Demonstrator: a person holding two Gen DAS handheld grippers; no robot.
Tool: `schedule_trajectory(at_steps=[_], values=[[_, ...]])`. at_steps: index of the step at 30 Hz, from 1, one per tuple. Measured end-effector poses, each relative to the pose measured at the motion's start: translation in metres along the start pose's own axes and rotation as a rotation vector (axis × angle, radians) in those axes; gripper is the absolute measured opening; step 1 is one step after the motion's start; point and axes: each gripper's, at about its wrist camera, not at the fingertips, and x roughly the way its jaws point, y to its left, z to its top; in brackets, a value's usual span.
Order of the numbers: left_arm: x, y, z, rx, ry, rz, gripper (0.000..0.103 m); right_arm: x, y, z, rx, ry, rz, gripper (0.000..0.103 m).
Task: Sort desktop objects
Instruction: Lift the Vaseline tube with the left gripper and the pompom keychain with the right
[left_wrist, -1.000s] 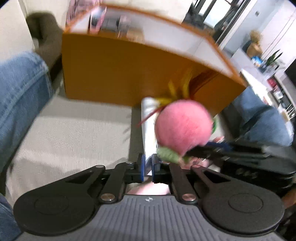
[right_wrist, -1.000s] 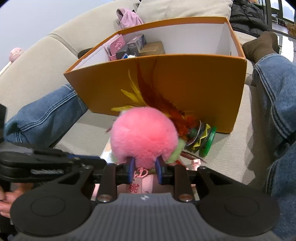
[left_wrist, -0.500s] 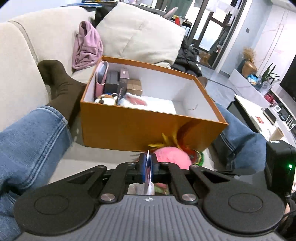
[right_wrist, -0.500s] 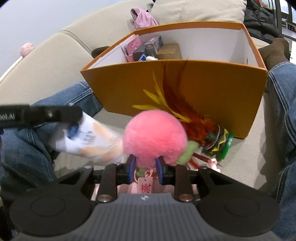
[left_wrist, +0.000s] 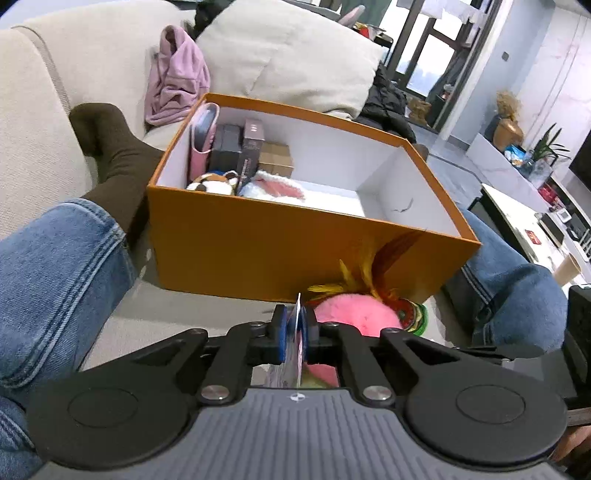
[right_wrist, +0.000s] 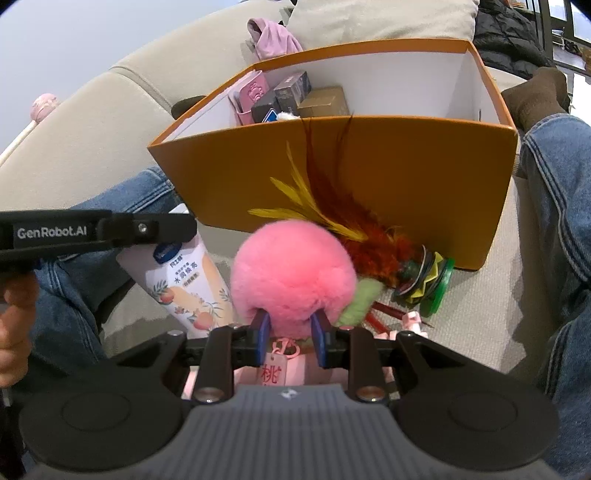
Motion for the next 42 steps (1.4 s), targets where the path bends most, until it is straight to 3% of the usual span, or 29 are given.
schedule_trajectory(at_steps=[8, 20, 23, 33, 35, 37, 39, 41, 42], values=[[0.015, -0.002, -0.010, -0.001, 0.112, 0.039, 0.018, -0.001, -0.002, -0.001, 0.014, -0.003, -0.010, 0.028], [-0.021, 0.008, -0.005, -0.014, 0.012, 0.062, 0.015, -0.017, -0.001, 0.003, 0.000, -0.068, -0.016, 0.037], [-0.032, 0.015, 0.000, -0.028, -0.009, 0.060, 0.015, -0.022, 0.000, 0.007, -0.015, -0.095, -0.025, 0.047], [-0.038, 0.024, 0.009, -0.028, -0.007, 0.049, 0.015, 0.004, 0.008, 0.019, -0.056, -0.050, -0.050, 0.053], [-0.032, 0.026, 0.007, -0.030, 0.011, 0.059, 0.015, 0.012, 0.008, 0.022, -0.053, -0.044, -0.051, 0.052], [-0.028, 0.029, 0.006, -0.038, 0.027, 0.066, 0.015, 0.019, 0.007, 0.023, -0.043, -0.036, -0.038, 0.033], [-0.025, 0.030, 0.005, -0.045, 0.036, 0.065, 0.015, 0.022, 0.008, 0.024, -0.046, -0.046, -0.033, 0.026], [-0.025, 0.030, 0.005, -0.045, 0.037, 0.064, 0.015, 0.020, 0.010, 0.025, -0.060, -0.070, -0.035, 0.006], [-0.025, 0.030, 0.006, -0.043, 0.035, 0.064, 0.015, 0.017, 0.012, 0.026, -0.068, -0.078, -0.037, 0.001]])
